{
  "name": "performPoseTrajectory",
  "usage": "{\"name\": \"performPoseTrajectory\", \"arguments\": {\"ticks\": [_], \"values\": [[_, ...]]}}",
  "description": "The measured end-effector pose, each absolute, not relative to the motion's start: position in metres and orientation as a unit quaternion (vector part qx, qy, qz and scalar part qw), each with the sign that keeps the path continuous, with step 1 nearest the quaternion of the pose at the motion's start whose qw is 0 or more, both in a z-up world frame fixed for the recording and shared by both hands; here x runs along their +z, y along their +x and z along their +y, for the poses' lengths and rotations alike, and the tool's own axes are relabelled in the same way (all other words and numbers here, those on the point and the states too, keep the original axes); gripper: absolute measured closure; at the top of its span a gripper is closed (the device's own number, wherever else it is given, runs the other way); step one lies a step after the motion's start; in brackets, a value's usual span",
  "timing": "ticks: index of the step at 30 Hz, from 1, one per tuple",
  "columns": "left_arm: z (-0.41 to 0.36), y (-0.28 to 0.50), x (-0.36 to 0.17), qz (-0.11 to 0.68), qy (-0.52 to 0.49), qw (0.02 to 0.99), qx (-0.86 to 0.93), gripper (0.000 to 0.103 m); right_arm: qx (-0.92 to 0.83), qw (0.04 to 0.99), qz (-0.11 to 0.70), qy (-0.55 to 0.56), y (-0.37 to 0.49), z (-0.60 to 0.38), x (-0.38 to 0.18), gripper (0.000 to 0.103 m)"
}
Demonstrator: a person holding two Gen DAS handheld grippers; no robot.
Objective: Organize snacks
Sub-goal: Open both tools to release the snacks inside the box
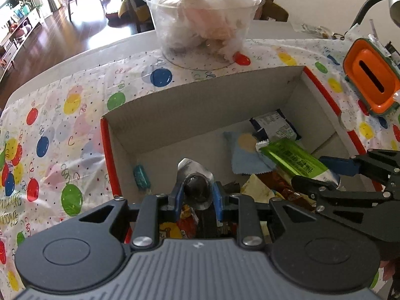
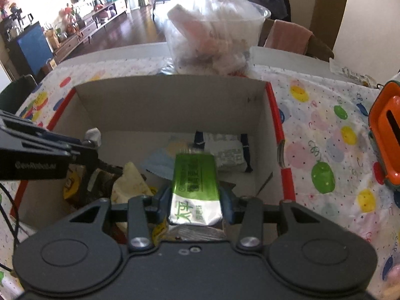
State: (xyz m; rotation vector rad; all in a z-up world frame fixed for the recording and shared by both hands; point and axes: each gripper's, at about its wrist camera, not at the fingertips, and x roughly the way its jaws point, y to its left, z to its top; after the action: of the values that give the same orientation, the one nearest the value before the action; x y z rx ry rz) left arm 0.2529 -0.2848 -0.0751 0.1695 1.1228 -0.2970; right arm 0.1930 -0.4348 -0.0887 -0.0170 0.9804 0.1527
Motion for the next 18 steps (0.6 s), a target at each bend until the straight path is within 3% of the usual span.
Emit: {"name": "performPoseTrajectory", "arguments": {"ticks": [7,15,18], "values": [[-0.285,0.254,-0.077,0.539,0.082,0.829,-0.129,0.078,0.082,0.876,0.475,-0.009,0.195,-0.437,-0.088,0.059],[-0.282,0.247,-0.074,0.533,0.079,0.833,-0.126,0.077,0.093,0.88,0.466,-0.008,0.186,-0.438,-0.08,0.039],[-0.28,0.242,-0.072,0.527,0.074,0.837,-0.128,0.07,0.098,0.882,0.462,-0.006,0.181,-0.438,-0.075,0.036]]}}
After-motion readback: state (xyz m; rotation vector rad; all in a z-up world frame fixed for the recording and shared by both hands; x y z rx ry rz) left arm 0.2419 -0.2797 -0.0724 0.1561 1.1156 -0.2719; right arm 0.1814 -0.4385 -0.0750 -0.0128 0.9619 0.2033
